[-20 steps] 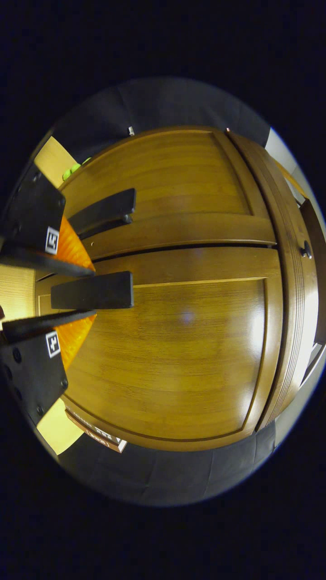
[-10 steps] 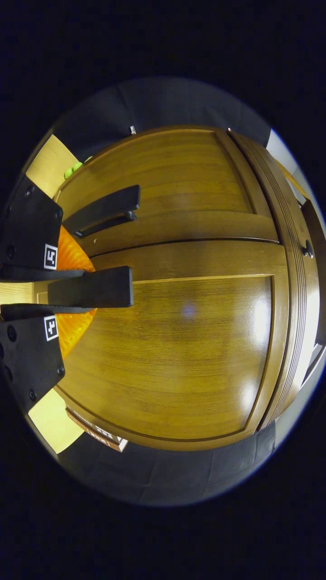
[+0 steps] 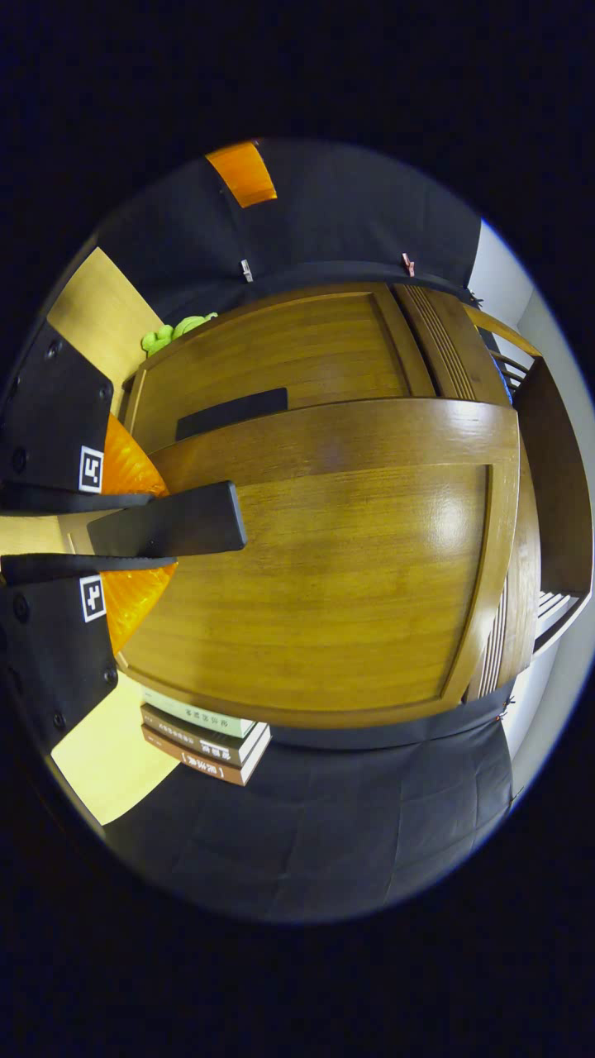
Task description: Open the right door of the double-door shoe cabinet with the right hand, and open the left door with the left hand.
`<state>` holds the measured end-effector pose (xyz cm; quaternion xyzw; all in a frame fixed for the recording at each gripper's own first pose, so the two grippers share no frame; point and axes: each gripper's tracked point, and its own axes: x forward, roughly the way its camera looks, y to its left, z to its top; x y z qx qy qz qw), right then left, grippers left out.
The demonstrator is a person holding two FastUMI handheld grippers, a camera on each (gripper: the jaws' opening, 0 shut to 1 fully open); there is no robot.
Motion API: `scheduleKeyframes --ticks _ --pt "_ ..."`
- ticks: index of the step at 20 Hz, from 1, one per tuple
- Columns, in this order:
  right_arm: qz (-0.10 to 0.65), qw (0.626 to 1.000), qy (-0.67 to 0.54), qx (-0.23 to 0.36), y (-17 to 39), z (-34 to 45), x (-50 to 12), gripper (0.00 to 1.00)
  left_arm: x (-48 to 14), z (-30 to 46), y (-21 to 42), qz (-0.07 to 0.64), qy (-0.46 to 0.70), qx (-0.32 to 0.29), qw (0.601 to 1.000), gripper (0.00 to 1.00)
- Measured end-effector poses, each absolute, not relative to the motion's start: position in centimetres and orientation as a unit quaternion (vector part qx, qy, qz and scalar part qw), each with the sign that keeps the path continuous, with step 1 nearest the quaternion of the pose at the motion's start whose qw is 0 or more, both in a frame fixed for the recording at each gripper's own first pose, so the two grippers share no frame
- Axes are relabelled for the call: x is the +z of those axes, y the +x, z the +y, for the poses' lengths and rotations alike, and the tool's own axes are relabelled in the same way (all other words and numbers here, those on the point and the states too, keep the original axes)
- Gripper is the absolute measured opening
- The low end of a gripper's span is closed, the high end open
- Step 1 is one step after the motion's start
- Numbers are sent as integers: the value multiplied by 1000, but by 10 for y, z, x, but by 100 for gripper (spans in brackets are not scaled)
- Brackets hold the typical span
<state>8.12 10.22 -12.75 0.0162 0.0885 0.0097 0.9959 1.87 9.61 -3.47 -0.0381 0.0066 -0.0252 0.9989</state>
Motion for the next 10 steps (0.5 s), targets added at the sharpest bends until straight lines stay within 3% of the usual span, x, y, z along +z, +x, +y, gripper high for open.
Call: scheduleKeyframes --ticks 10 --pt "105 994 20 -4 8 13 -119 20 -32 48 17 11 -48 -15 999 97"
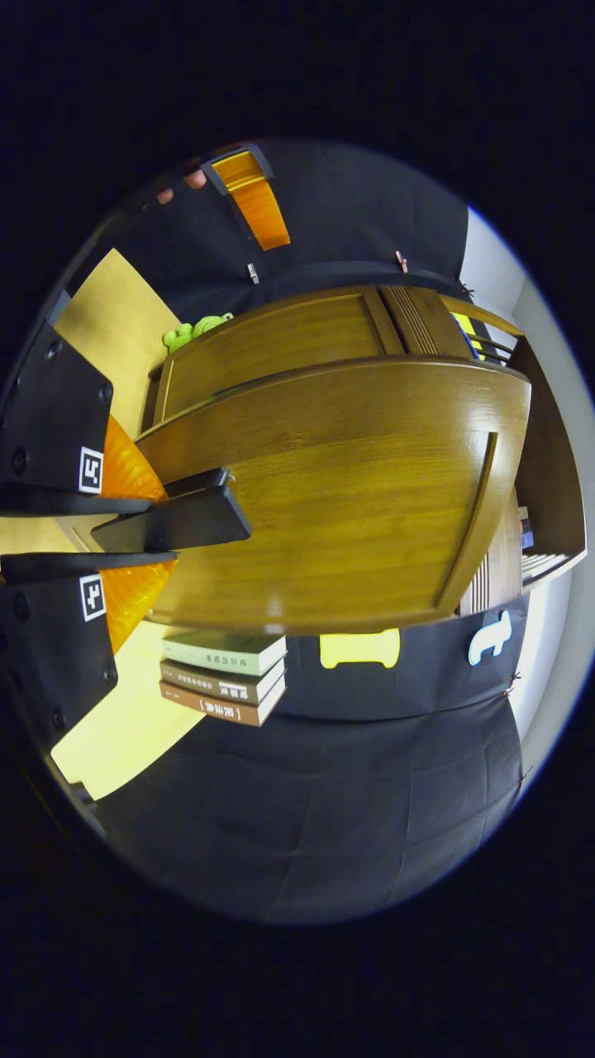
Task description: Open the right door of the double-door shoe cabinet with the right hand, and open the left door with the left hand.
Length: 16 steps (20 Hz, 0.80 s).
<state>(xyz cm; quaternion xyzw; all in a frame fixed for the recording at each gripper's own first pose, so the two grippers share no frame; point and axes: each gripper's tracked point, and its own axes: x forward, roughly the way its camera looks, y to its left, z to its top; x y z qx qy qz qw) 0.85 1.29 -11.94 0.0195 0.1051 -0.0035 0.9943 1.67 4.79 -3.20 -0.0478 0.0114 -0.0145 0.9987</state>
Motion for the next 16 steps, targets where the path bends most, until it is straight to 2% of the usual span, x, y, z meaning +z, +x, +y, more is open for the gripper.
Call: scheduleKeyframes --ticks 7,9,10,16 --pt "105 994 28 -29 -13 -61 -106 19 -25 13 39 9 -43 -13 999 96" --pt "100 994 9 -43 -19 -84 -104 17 -24 2 45 10 -42 -15 999 96" --pt "98 994 6 -41 -21 -91 -99 11 -24 -3 48 9 -41 -17 999 96" --pt "90 994 -12 -59 -33 -127 -86 11 -28 -25 68 14 -44 -26 999 97"
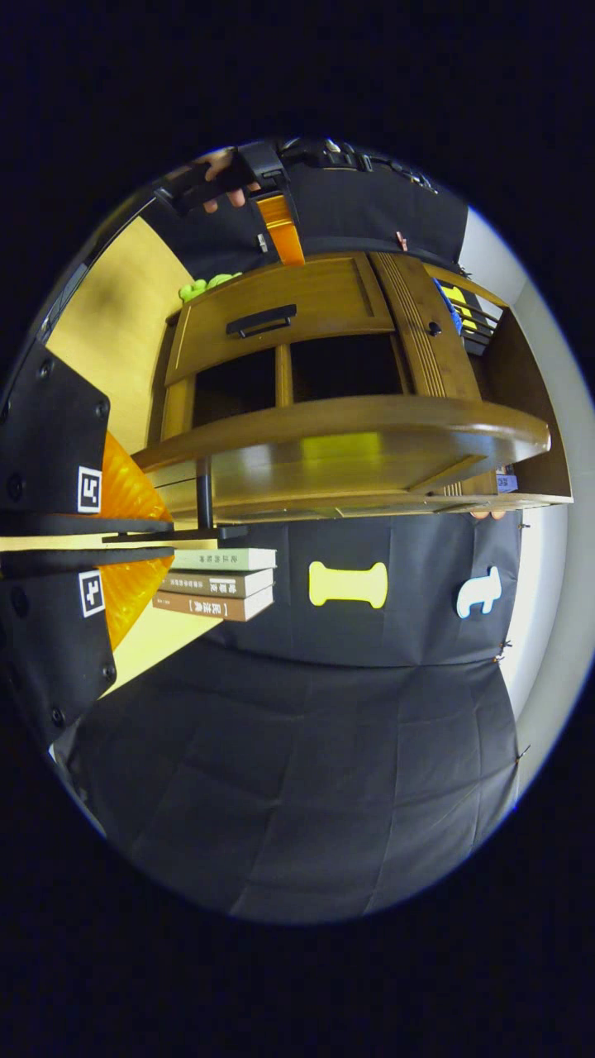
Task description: Open the right door of the double-door shoe cabinet with the right hand, and open the left door with the left hand.
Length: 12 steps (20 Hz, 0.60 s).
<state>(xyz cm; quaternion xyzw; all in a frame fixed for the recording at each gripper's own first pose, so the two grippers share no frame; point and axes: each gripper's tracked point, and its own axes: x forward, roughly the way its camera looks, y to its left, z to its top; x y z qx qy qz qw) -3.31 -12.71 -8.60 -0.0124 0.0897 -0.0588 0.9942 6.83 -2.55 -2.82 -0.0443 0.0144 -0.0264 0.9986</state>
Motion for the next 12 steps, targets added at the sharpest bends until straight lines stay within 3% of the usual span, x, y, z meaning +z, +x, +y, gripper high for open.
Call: scheduleKeyframes --ticks 9,12 --pt "75 993 -27 -88 -48 -142 -69 13 -44 -33 103 22 -41 -35 998 96" --pt "51 989 -42 -134 -67 -162 -48 62 -52 -28 120 19 -34 -34 999 96"
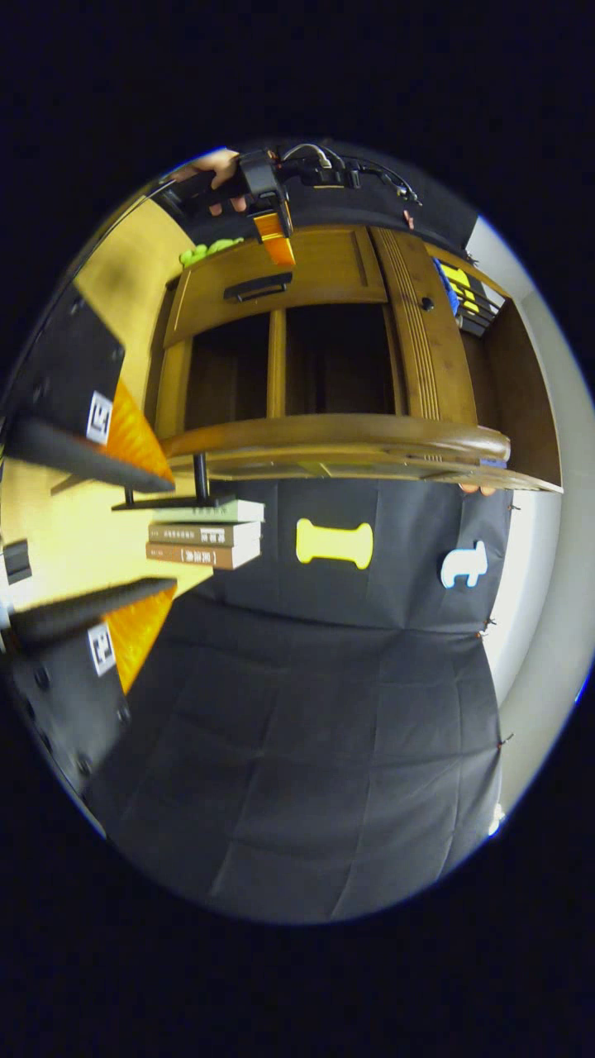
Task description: Open the right door of the double-door shoe cabinet with the right hand, and open the left door with the left hand.
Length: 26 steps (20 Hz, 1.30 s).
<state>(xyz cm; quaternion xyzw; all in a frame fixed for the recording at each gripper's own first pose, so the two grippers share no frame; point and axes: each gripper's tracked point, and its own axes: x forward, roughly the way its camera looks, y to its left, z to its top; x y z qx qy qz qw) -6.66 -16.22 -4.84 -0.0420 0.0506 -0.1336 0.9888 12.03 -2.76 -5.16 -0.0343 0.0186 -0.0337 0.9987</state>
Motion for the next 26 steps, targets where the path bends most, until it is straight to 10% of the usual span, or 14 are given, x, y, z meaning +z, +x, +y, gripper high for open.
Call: scheduleKeyframes --ticks 2,7,18,26 --pt "16 988 -37 -149 -81 -165 -27 95 -56 -26 135 14 -37 -36 999 97" --pt "13 989 -27 -144 -98 -152 -22 92 -72 -18 174 5 -25 -26 999 89" --pt "5 985 -46 -167 -107 -150 -10 96 -113 -29 218 40 -28 -27 998 37" --pt "-7 986 -52 -158 -109 -119 -1 98 -123 -29 213 75 -37 -47 995 31"
